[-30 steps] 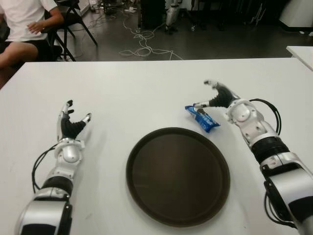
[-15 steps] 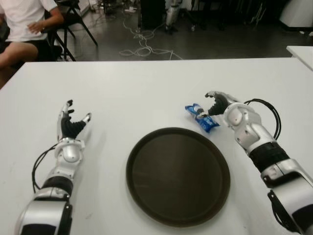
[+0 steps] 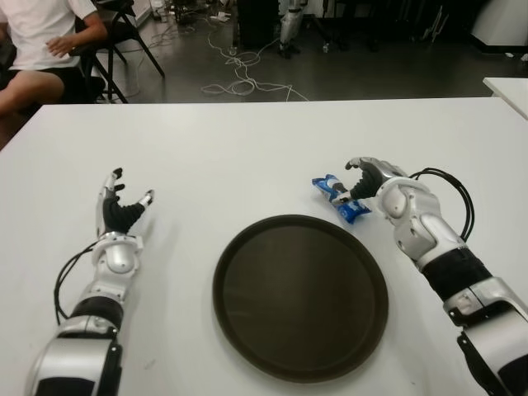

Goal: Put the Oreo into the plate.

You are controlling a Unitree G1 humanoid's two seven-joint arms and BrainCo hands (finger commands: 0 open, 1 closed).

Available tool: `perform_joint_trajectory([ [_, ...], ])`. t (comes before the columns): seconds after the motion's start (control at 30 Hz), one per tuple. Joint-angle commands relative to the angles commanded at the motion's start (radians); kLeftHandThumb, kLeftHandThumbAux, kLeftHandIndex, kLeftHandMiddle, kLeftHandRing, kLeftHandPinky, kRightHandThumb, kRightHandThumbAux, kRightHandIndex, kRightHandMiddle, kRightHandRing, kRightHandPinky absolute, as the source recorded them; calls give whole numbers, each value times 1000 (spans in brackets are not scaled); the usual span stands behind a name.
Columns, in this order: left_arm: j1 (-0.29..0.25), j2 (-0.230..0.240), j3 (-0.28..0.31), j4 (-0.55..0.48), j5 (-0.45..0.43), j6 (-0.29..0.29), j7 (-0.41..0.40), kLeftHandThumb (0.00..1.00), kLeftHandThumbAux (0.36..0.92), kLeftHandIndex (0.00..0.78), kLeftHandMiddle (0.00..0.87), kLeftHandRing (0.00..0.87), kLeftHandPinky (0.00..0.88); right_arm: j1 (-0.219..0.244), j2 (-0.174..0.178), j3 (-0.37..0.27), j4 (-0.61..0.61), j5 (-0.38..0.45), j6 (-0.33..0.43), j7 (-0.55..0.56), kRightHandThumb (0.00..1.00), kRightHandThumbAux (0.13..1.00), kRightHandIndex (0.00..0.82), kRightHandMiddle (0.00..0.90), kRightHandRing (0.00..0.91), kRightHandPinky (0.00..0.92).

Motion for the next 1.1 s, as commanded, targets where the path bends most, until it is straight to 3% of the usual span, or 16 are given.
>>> perform_joint_trajectory([
  [0.2,-1,-1,1,-2,-1,4,0,223,704,69,128,132,141,-4,-11,60,-44,-75,72,64,0,712,229,213,216,184],
  [0.43,-2,-3,2,-1,-2,5,4,236,709,72,138,148,172,6,-13,79,-81,-111,112,102,0,738,220,225,238,229],
  [1.1,-3,-5,9,0,-16,2,-11,235,711,71,126,133,133,16,3,76,-70,-108,97,95,0,764,215,204,206,190],
])
